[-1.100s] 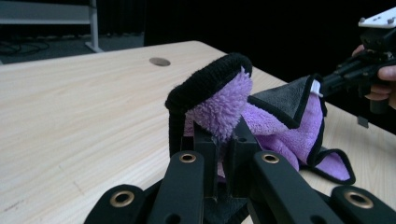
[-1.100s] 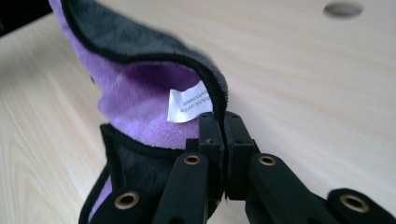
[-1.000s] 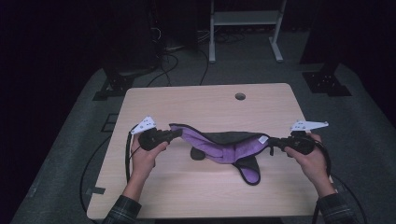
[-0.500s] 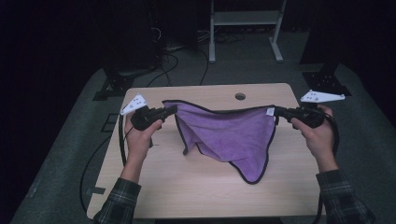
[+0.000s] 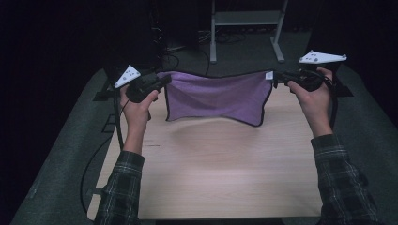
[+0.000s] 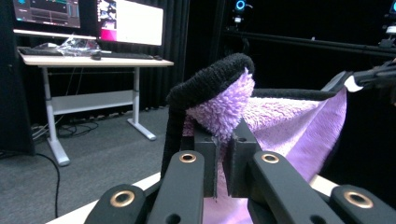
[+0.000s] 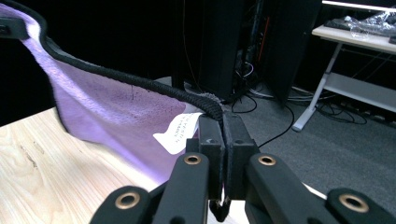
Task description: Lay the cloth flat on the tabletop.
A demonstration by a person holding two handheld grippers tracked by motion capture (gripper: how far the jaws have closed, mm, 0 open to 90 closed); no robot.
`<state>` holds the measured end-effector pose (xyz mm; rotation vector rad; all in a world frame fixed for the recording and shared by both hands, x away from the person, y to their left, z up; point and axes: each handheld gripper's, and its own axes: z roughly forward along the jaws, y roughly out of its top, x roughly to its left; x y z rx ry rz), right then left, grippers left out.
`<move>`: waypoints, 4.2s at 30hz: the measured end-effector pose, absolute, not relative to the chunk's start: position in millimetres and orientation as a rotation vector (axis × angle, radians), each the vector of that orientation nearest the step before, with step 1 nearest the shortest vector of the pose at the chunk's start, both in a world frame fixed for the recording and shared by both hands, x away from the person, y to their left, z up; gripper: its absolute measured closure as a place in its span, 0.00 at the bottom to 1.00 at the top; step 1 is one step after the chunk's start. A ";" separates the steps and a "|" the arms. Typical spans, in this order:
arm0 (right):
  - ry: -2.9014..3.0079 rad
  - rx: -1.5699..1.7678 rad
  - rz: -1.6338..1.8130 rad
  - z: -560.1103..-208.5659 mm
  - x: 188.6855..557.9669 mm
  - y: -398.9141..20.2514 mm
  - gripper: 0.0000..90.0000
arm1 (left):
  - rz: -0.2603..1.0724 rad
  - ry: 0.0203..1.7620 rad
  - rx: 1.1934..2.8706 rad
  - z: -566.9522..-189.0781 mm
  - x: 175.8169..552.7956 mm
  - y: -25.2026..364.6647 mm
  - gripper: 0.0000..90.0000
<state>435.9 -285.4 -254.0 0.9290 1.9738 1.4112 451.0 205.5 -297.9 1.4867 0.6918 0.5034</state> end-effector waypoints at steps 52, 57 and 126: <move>2.492 0.974 1.324 -434.7 304.7 -294.8 0.97 | 0.158 0.845 1.854 -446.6 323.7 221.9 0.93; 2.529 0.969 1.304 -442.1 292.7 -294.7 0.97 | 0.140 0.850 1.888 -451.4 313.5 221.8 0.93; 2.212 1.267 1.012 -485.8 332.2 -341.9 0.33 | 0.433 1.069 1.974 -479.1 378.6 231.0 0.44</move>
